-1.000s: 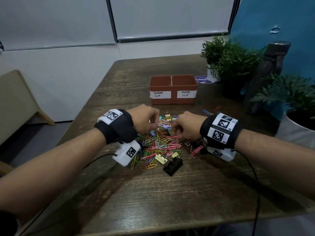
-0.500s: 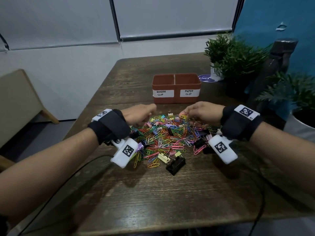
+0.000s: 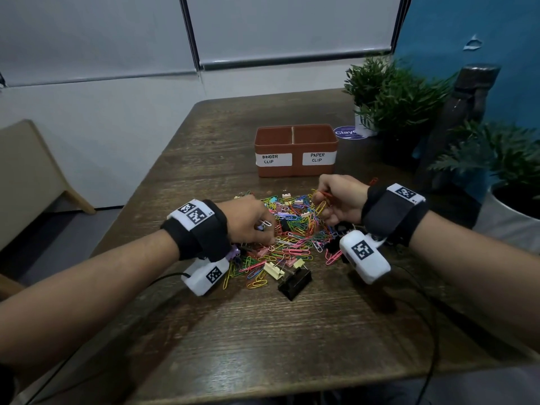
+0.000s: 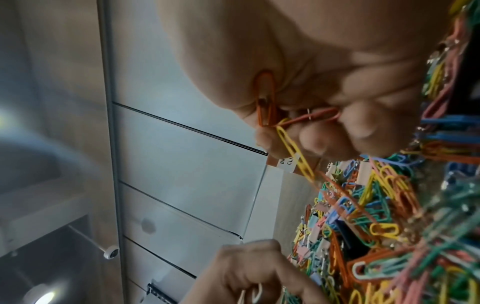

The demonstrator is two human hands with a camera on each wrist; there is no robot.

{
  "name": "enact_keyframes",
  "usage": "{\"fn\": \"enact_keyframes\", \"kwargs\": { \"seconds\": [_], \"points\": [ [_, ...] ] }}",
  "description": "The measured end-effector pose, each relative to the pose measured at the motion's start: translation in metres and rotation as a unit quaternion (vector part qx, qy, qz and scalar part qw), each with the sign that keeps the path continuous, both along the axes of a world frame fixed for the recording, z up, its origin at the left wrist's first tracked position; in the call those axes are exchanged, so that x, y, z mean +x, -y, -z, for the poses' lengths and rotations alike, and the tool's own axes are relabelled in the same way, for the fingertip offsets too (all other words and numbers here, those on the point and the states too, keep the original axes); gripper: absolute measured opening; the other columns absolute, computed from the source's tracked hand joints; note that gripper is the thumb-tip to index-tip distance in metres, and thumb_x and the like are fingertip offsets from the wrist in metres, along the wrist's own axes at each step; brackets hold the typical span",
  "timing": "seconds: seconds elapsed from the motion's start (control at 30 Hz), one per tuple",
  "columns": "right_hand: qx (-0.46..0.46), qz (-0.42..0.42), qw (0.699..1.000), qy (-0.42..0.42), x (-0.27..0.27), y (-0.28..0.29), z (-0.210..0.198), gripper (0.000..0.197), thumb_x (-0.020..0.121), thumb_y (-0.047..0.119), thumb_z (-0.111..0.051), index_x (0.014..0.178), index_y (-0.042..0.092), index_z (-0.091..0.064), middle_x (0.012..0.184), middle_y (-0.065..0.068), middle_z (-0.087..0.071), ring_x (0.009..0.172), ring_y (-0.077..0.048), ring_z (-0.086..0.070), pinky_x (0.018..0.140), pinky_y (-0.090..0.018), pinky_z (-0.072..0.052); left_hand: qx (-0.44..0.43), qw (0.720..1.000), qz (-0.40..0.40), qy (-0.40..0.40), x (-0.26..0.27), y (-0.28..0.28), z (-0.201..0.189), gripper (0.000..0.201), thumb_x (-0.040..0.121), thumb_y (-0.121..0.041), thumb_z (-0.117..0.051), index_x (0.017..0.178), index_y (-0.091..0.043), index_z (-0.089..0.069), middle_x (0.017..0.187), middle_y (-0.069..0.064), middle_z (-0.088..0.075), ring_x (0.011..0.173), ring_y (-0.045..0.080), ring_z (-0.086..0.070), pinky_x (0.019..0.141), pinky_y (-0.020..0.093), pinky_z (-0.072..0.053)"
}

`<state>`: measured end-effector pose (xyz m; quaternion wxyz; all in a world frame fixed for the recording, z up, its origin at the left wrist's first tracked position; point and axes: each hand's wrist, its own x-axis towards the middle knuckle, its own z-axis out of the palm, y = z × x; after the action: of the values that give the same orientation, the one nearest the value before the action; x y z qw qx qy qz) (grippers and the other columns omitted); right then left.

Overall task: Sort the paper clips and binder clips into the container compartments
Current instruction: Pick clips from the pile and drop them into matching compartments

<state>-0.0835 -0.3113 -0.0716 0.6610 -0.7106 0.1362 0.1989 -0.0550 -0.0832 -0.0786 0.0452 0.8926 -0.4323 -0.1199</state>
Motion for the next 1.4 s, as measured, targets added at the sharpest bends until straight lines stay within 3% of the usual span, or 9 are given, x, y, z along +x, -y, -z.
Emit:
{"fn": "enact_keyframes", "kwargs": {
  "seconds": [0.1, 0.2, 0.37, 0.5, 0.77, 0.93, 1.1, 1.23, 1.4],
  "points": [
    [-0.001, 0.005, 1.0, 0.008, 0.0, 0.001, 0.001, 0.031, 0.083, 0.016, -0.031, 0.053, 0.016, -0.042, 0.059, -0.007, -0.053, 0.053, -0.021, -0.052, 0.041, -0.02, -0.029, -0.034, 0.999, -0.033, 0.017, -0.003, 0.001, -0.003, 0.027, 0.099, -0.037, -0.051, 0.095, -0.014, -0.065, 0.074, -0.007, -0.061, 0.066, 0.007, -0.055, 0.06, 0.022, -0.043],
    [0.005, -0.002, 1.0, 0.014, 0.001, 0.002, 0.001, 0.029, 0.084, 0.017, -0.03, 0.059, 0.014, -0.046, 0.064, -0.009, -0.06, 0.056, -0.022, -0.06, 0.039, -0.019, -0.034, -0.123, 0.982, -0.141, -0.038, -0.002, 0.0, -0.013, 0.035, 0.105, -0.031, -0.033, 0.09, -0.007, -0.054, 0.087, 0.009, -0.059, 0.081, 0.026, -0.054, 0.075, 0.035, -0.044],
    [0.012, -0.035, 0.999, 0.023, 0.003, 0.0, -0.002, 0.031, 0.089, 0.034, -0.034, 0.07, 0.014, -0.048, 0.059, -0.003, -0.048, 0.046, -0.015, -0.042, 0.04, -0.018, -0.026, -0.286, 0.899, -0.233, -0.237, 0.006, -0.003, -0.028, 0.038, 0.097, -0.029, -0.035, 0.06, -0.02, -0.038, 0.058, -0.003, -0.035, 0.048, 0.014, -0.026, 0.049, 0.025, -0.022],
    [-0.084, -0.062, 0.994, 0.033, 0.001, -0.006, -0.007, 0.052, 0.093, 0.06, -0.048, 0.057, 0.023, -0.039, 0.051, 0.006, -0.035, 0.039, -0.009, -0.027, 0.038, -0.018, -0.018, -0.34, 0.901, -0.232, -0.136, 0.005, -0.007, -0.036, 0.055, 0.101, -0.042, -0.044, 0.054, -0.013, -0.049, 0.051, 0.004, -0.051, 0.04, 0.012, -0.044, 0.05, 0.021, -0.042],
    [-0.445, -0.242, 0.846, 0.166, -0.012, -0.015, -0.008, 0.041, 0.103, 0.047, -0.038, 0.075, 0.022, -0.056, 0.069, 0.004, -0.051, 0.063, -0.016, -0.048, 0.059, -0.03, -0.038, -0.497, 0.749, -0.261, -0.351, 0.008, -0.016, -0.024, 0.011, 0.1, -0.015, -0.044, 0.089, -0.013, -0.045, 0.076, 0.007, -0.064, 0.044, 0.015, -0.054, 0.033, 0.018, -0.034],
    [-0.539, -0.276, 0.78, 0.156, -0.02, -0.019, -0.005, 0.04, 0.072, 0.063, -0.076, 0.094, 0.032, -0.064, 0.097, 0.011, -0.058, 0.087, -0.009, -0.056, 0.069, -0.028, -0.044, -0.372, 0.821, -0.272, -0.337, 0.008, -0.017, -0.01, 0.005, 0.1, -0.015, -0.05, 0.096, -0.017, -0.048, 0.059, -0.003, -0.047, 0.038, 0.007, -0.034, 0.035, 0.016, -0.024],
    [-0.576, -0.261, 0.752, 0.186, -0.021, -0.032, 0.005, 0.032, 0.073, 0.049, -0.082, 0.097, 0.032, -0.071, 0.108, 0.005, -0.062, 0.092, -0.016, -0.057, 0.065, -0.027, -0.042, -0.063, 0.961, -0.257, -0.082, -0.004, -0.011, -0.012, 0.052, 0.093, -0.066, -0.037, 0.104, -0.021, -0.063, 0.098, -0.004, -0.062, 0.09, 0.015, -0.057, 0.078, 0.031, -0.044],
    [-0.567, -0.256, 0.754, 0.211, -0.021, -0.032, 0.001, 0.022, 0.077, 0.044, -0.081, 0.094, 0.032, -0.074, 0.104, 0.006, -0.059, 0.09, -0.016, -0.056, 0.07, -0.027, -0.043, 0.023, 0.971, -0.233, 0.042, -0.012, -0.005, -0.012, 0.043, 0.079, -0.069, -0.061, 0.088, -0.027, -0.068, 0.078, -0.01, -0.062, 0.071, 0.006, -0.058, 0.065, 0.028, -0.049],
    [-0.51, -0.242, 0.795, 0.223, -0.017, -0.018, -0.016, 0.017, 0.084, 0.044, -0.074, 0.093, 0.029, -0.076, 0.092, 0.013, -0.056, 0.08, -0.004, -0.05, 0.069, -0.025, -0.039, 0.048, 0.971, -0.233, 0.03, -0.012, 0.001, -0.011, 0.042, 0.07, -0.064, -0.074, 0.082, -0.024, -0.073, 0.08, -0.007, -0.068, 0.079, 0.012, -0.063, 0.066, 0.03, -0.054]
  ]
}}
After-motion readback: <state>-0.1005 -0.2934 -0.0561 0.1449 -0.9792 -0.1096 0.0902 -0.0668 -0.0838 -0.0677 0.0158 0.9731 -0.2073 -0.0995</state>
